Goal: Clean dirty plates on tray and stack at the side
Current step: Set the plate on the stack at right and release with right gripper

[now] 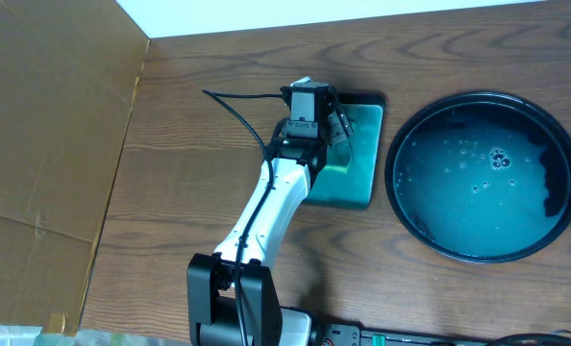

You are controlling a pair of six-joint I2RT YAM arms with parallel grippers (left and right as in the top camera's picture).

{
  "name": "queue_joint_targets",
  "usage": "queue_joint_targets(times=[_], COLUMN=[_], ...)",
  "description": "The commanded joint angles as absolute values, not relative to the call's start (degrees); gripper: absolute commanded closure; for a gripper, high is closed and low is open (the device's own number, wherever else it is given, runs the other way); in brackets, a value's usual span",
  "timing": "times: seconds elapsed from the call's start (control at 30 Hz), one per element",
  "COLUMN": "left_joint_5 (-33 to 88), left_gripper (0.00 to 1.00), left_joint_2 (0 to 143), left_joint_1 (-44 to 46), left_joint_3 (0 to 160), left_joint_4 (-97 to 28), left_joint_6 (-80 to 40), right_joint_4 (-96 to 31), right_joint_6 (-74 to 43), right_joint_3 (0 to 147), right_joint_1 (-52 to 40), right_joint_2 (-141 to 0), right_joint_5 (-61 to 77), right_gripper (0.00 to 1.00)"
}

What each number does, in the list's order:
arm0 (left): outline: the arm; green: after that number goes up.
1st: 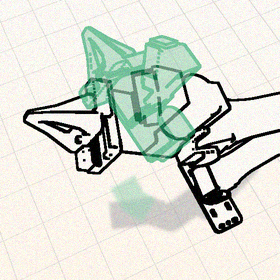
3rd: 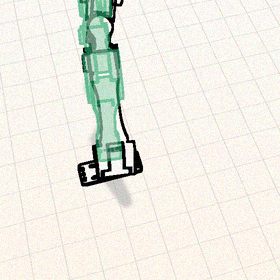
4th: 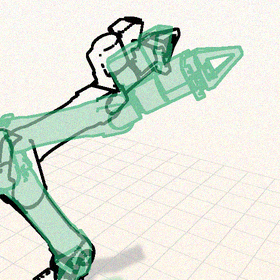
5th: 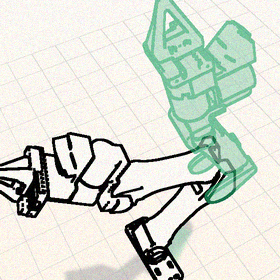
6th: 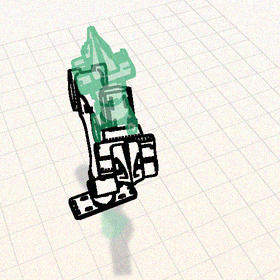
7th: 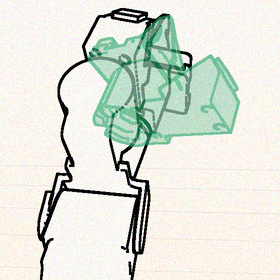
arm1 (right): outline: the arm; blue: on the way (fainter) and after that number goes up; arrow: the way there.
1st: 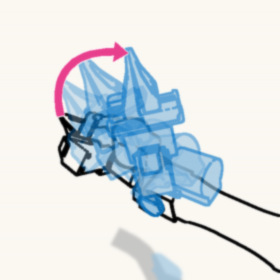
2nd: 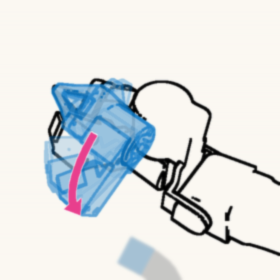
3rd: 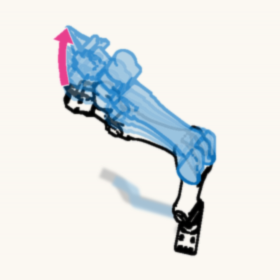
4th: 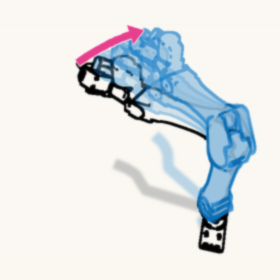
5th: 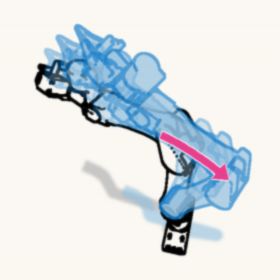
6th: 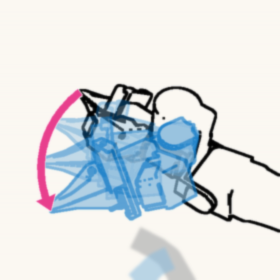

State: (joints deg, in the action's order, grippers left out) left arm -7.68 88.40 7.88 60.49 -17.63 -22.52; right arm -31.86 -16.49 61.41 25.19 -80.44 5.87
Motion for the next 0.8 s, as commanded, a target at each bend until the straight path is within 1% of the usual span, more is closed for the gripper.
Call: queue_joint_targets(times=[0.0,0.1,0.23,0.37,0.5,0.6,0.77], left_joint_5=[-8.2,-8.2,-8.2,-8.2,-8.2,-8.2,-8.2], left_gripper=[0.2,0.2,0.2,0.2,0.2,0.2,0.2], left_joint_2=[88.4,88.4,88.4,88.4,88.4,88.4,88.4], left_joint_1=[7.6,7.6,7.6,7.6,7.6,7.6,7.6], left_joint_3=[60.3,60.3,60.3,60.3,60.3,60.3,60.3], left_joint_4=[-17.8,-17.8,-17.8,-17.8,-17.8,-17.8,-17.8], left_joint_6=[-22.6,-22.6,-22.6,-22.6,-22.6,-22.6,-22.6], right_joint_4=[-32.2,-30.4,-24.3,-24.3,-25.0,-25.7,-27.6], right_joint_6=[-18.6,-20.8,-21.4,-21.4,-23.9,-25.9,-26.1], right_joint_3=[56.7,49.9,39.9,33.2,29.6,29.1,29.1], right_joint_1=[18.6,11.5,2.6,-3.1,-4.9,-4.9,-4.9], right_joint_2=[-71.8,-63.3,-53.2,-47.9,-46.7,-47.2,-47.2], right_joint_5=[1.5,-0.1,-1.4,-1.4,1.5,2.0,2.2], right_gripper=[0.01,0.01,0.01,0.01,0.01,0.01,0.01])
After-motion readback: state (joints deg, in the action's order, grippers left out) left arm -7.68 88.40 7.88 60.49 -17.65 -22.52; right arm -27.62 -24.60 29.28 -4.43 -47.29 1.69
